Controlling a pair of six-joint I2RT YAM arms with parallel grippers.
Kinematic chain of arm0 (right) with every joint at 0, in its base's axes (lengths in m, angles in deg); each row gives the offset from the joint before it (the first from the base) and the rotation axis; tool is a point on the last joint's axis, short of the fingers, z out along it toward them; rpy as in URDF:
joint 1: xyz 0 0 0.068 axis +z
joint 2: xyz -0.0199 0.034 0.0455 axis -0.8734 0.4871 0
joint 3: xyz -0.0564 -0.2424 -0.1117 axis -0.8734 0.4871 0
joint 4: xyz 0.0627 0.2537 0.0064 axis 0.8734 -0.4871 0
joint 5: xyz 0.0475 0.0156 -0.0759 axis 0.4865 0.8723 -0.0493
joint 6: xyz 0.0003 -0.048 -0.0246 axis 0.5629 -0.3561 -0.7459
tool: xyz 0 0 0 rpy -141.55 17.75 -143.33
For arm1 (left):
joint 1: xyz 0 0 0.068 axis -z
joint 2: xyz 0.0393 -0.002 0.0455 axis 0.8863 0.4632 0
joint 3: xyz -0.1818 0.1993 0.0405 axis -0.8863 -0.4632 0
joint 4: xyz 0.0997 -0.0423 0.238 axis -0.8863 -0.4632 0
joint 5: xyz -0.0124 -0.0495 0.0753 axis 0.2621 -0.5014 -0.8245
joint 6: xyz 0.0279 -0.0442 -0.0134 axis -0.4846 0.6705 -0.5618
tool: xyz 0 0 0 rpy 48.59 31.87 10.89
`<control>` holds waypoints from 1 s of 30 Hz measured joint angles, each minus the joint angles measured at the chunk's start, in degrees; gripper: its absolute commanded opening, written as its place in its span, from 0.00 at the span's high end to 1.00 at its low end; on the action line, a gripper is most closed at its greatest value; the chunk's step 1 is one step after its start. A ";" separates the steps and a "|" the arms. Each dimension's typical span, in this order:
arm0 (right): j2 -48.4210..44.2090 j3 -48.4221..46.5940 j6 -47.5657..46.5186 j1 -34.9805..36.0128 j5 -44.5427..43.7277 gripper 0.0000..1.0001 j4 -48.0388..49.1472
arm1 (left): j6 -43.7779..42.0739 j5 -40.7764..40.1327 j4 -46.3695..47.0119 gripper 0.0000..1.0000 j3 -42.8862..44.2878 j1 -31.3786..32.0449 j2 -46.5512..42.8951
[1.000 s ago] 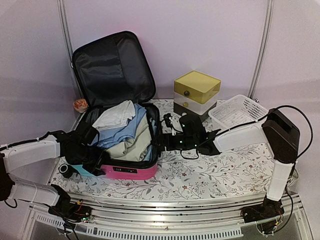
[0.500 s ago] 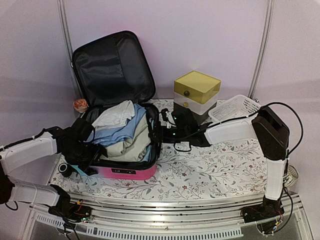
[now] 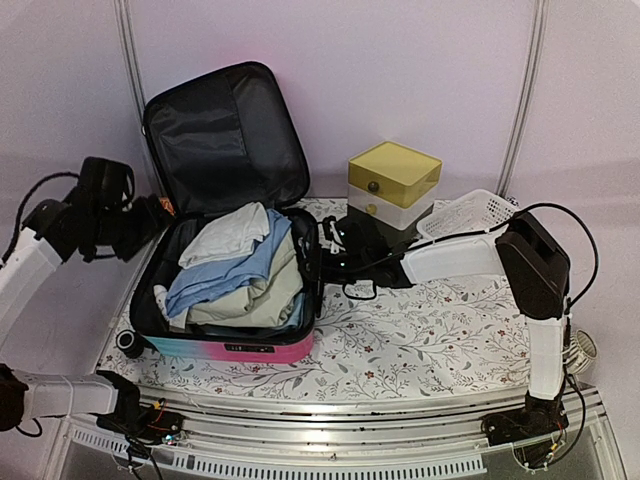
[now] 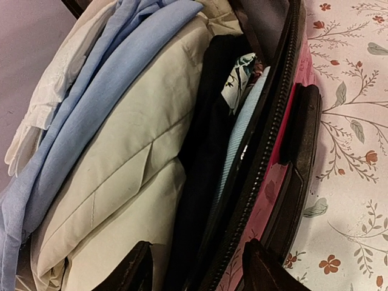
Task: Open, take out, and arrange the luggage
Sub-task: Adjust the opened luggage at the center of the board.
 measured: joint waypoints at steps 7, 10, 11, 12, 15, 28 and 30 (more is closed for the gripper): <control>0.00 -0.15 -0.07 0.00 -0.28 0.47 -0.33 | -24.68 1.49 12.55 0.19 14.86 -16.06 12.96; 0.00 -0.20 -0.09 -0.02 -0.04 0.47 -0.39 | -29.66 4.81 18.71 0.19 15.65 -21.59 19.06; 0.00 -0.20 -0.09 -0.02 0.04 0.47 -0.42 | -30.84 6.54 21.35 0.19 15.65 -23.43 21.33; 0.00 -0.20 -0.09 -0.02 0.17 0.47 -0.46 | -31.36 7.87 23.32 0.20 15.67 -24.61 23.04; 0.00 -0.20 -0.09 -0.04 0.79 0.47 -0.55 | -32.22 13.07 30.49 0.21 15.74 -28.39 28.70; -0.02 -0.20 -0.44 -0.15 2.08 0.47 -0.70 | -37.42 21.00 48.41 0.25 26.18 -31.85 50.38; -0.02 -0.20 -0.04 -0.15 2.05 0.47 -0.70 | -37.97 21.99 48.76 0.26 28.46 -31.87 53.02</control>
